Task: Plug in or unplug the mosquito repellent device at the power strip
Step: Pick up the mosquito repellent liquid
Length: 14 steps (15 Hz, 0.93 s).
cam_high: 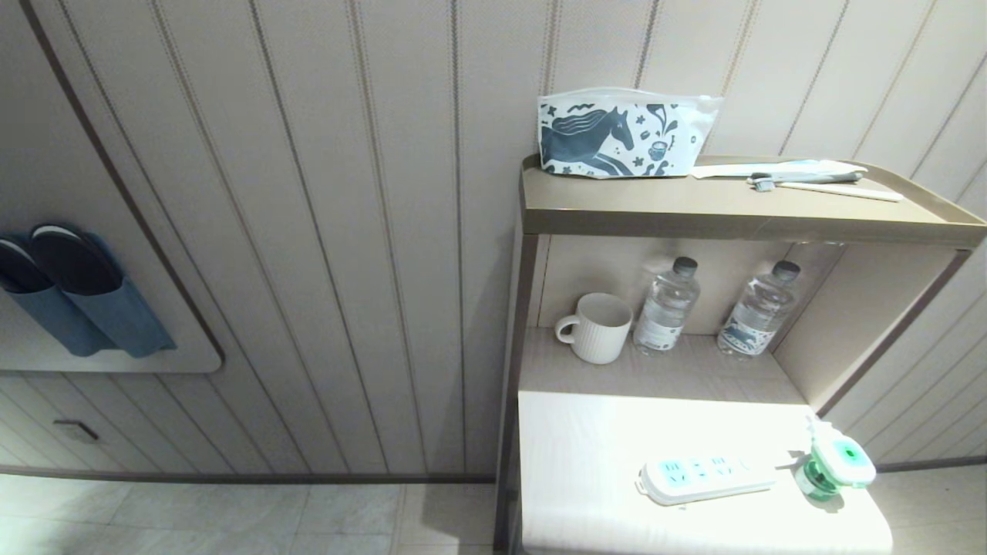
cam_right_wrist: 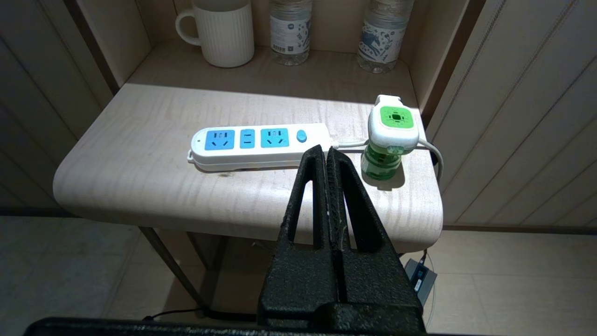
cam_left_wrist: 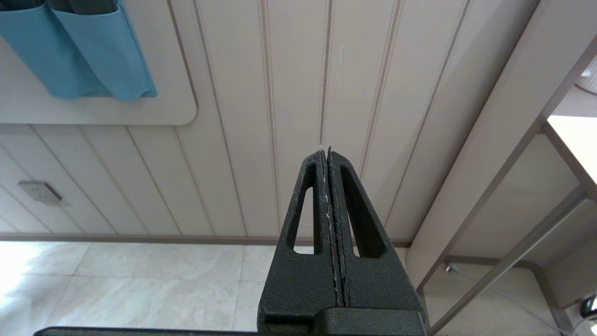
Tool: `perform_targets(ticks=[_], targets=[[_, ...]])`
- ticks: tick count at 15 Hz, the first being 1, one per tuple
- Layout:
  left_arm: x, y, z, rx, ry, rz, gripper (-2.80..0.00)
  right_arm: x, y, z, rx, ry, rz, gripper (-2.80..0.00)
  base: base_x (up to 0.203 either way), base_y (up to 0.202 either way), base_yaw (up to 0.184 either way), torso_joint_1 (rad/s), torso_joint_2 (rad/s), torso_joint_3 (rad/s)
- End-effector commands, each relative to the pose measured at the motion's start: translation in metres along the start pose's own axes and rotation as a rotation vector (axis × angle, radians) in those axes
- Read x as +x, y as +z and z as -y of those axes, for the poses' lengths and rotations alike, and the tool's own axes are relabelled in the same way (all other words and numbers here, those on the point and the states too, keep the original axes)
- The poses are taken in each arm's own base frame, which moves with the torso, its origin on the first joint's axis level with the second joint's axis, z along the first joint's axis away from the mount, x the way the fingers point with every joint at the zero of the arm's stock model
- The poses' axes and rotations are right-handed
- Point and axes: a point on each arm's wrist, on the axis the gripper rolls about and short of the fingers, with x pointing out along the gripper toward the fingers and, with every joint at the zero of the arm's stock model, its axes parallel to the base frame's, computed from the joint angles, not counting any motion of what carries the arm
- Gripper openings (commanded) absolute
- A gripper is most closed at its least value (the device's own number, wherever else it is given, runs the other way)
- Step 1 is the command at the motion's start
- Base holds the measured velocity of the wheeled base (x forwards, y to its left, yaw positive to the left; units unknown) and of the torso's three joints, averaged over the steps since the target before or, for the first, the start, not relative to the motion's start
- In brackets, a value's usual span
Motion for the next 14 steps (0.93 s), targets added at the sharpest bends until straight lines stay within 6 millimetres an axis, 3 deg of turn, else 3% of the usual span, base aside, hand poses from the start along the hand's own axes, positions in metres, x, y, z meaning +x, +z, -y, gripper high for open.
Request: perform_targets(ticks=[1,14], targets=[[-0.0001,0.0002,0.0000,0.000,0.000,0.001,-2.80,0.0001,0.0000,0.0000,0.001,0.000,-0.002,-2.80,0.000,0.000,0.000,0.000,0.00,0.000],[-0.0001,0.0002,0.0000,0.000,0.000,0.001,-2.80,0.0001,0.0002,0.0000,0.011,-0.001,-0.001,-2.80,0.000,0.000,0.000,0.000,0.00,0.000]])
